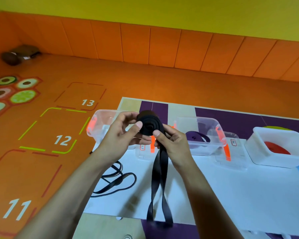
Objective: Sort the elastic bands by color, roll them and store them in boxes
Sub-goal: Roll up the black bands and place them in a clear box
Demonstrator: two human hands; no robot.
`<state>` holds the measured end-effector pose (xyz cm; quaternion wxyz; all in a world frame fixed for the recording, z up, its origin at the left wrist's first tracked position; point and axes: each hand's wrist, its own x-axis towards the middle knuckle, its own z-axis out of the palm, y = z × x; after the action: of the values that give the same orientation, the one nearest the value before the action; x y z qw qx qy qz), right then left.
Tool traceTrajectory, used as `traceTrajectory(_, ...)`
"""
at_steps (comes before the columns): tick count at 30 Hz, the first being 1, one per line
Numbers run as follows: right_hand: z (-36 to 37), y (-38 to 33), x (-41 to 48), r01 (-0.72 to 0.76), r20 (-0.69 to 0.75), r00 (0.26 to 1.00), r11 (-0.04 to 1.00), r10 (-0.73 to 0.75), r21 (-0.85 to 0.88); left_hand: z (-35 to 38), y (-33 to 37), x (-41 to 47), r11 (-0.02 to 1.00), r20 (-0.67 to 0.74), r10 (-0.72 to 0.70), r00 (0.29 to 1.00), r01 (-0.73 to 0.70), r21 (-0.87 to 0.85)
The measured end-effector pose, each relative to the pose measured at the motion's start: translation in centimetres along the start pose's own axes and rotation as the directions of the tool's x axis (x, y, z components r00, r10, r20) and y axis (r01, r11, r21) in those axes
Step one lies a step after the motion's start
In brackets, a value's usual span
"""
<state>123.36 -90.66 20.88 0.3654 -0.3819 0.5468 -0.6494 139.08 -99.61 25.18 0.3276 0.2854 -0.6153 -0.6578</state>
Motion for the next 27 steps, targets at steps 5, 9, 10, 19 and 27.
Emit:
traceTrajectory(5,-1.8,-1.6,0.3,-0.002,0.147,0.989,0.985,0.027,-0.171,-1.0,0.6,-0.4,0.985,0.031,-0.083,0.996,0.077,0.154)
traceTrajectory(9,-2.6,-3.3,1.1,0.025,0.304,0.947,0.921,0.103,-0.388,-2.7,2.5,0.4,0.791,0.206,-0.001,0.979,-0.125,0.599)
traceTrajectory(10,-2.6,-3.6,1.3,0.033,0.328,0.938,0.914,0.112,-0.405,-2.9,3.0,0.7,0.759,0.271,-0.014,0.963,-0.166,0.629)
traceTrajectory(19,-1.7,-1.8,0.9,0.011,0.152,0.988,0.994,0.005,-0.105,-1.4,1.8,0.4,0.902,0.210,0.058,0.976,-0.142,0.408)
traceTrajectory(27,-1.3,-1.2,0.6,0.020,0.089,0.996,0.996,-0.012,-0.087,0.5,-1.5,0.0,0.983,0.102,-0.109,0.989,0.123,-0.140)
